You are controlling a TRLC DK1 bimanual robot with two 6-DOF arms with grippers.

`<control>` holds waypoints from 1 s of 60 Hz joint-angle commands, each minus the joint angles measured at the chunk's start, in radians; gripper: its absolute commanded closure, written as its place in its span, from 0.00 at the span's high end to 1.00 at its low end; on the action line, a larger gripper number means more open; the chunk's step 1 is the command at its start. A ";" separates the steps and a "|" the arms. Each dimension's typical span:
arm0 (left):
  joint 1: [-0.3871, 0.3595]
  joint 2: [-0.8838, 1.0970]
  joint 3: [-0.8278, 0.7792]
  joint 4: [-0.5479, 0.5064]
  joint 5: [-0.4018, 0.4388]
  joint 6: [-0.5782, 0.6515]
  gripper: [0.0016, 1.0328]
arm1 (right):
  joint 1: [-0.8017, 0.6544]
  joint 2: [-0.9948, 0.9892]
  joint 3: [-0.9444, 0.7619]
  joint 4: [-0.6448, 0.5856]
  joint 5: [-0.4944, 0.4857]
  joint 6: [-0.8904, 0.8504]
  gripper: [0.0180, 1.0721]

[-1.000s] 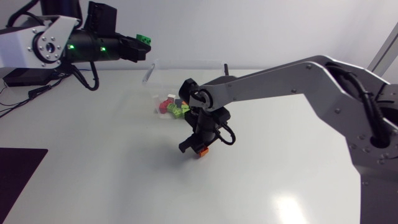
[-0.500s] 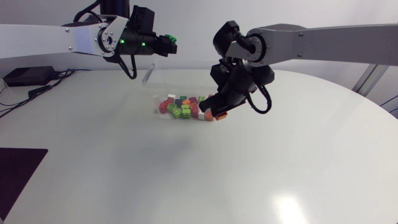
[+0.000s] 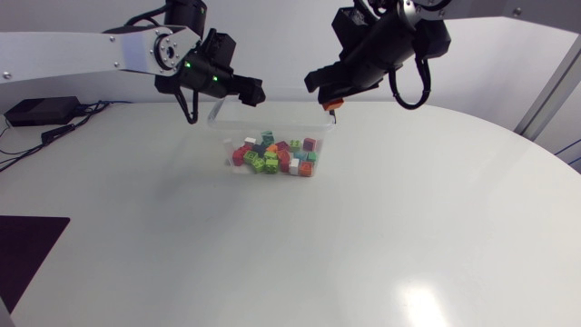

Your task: Place the duplo bricks in the container

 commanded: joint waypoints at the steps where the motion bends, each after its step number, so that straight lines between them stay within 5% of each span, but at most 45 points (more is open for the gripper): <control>1: 0.020 -0.112 -0.049 -0.021 -0.006 0.031 0.96 | 0.008 0.017 0.052 0.027 -0.006 -0.011 0.26; 42: 0.080 -0.585 -0.463 -0.071 -0.009 0.086 0.96 | 0.054 0.364 0.238 0.403 0.002 -0.044 0.27; 44: 0.080 -0.605 -0.480 -0.071 -0.009 0.086 0.96 | 0.060 0.385 0.248 0.412 0.006 -0.055 0.35; 47: 0.084 -0.628 -0.502 -0.071 -0.009 0.086 0.96 | 0.069 0.405 0.251 0.435 0.026 -0.072 0.63; 48: 0.089 -0.640 -0.514 -0.071 -0.009 0.086 0.96 | 0.075 0.419 0.254 0.441 0.036 -0.083 0.80; 50: 0.095 -0.652 -0.526 -0.071 -0.009 0.086 0.96 | 0.080 0.428 0.259 0.443 0.039 -0.087 0.93; 60: 0.147 -0.770 -0.620 -0.071 -0.009 0.091 0.96 | 0.095 0.411 0.228 0.464 0.069 -0.103 0.96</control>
